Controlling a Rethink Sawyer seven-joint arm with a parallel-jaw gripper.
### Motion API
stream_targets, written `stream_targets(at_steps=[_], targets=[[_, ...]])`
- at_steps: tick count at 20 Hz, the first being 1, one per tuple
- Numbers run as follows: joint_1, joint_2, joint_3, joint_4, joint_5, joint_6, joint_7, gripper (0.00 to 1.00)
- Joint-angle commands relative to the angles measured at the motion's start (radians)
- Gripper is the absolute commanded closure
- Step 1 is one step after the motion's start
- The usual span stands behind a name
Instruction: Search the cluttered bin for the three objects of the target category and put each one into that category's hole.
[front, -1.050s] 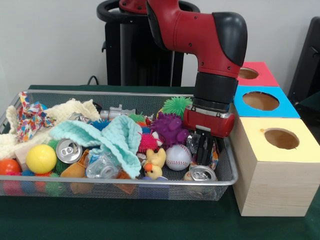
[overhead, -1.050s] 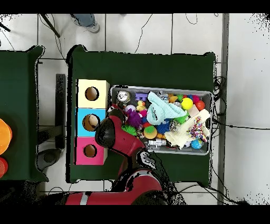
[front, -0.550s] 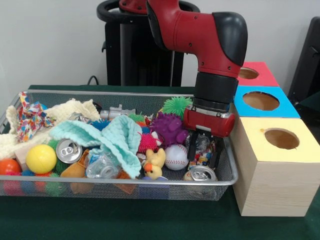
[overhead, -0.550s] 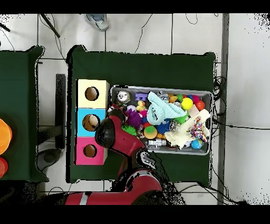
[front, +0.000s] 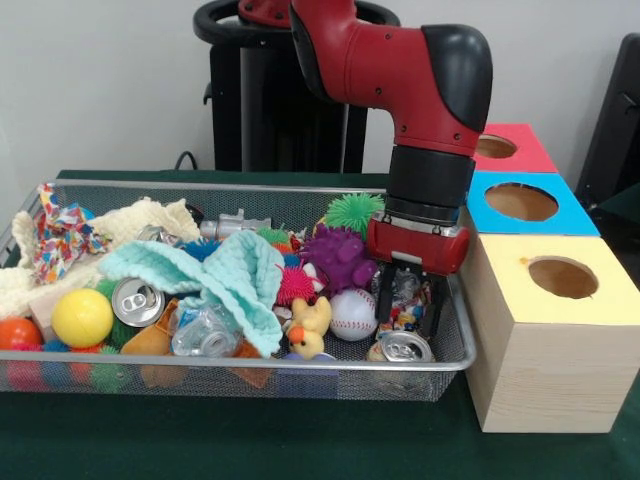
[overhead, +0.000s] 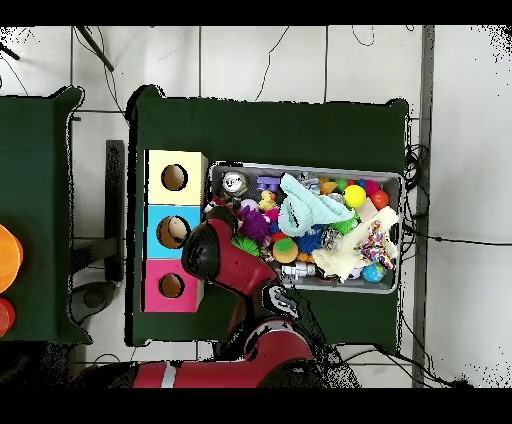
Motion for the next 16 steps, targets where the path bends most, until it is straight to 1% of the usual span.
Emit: stream_targets(at_steps=[1,7,9,12,14,15,16], targets=[[-0.034,0.069,0.117,-0.070,-0.010,-0.028,0.275,0.00],[0.011,0.093,0.073,-0.104,0.098,-0.017,0.261,0.00],[0.006,0.098,0.078,-0.109,0.116,-0.004,0.266,0.00],[-0.020,0.093,0.104,-0.100,0.094,0.013,0.273,0.00],[-0.001,0.091,0.084,-0.102,0.129,0.038,0.257,0.00],[0.009,0.091,0.075,-0.104,0.147,0.050,0.249,1.00],[0.026,0.091,0.057,-0.107,0.177,0.071,0.234,1.00]])
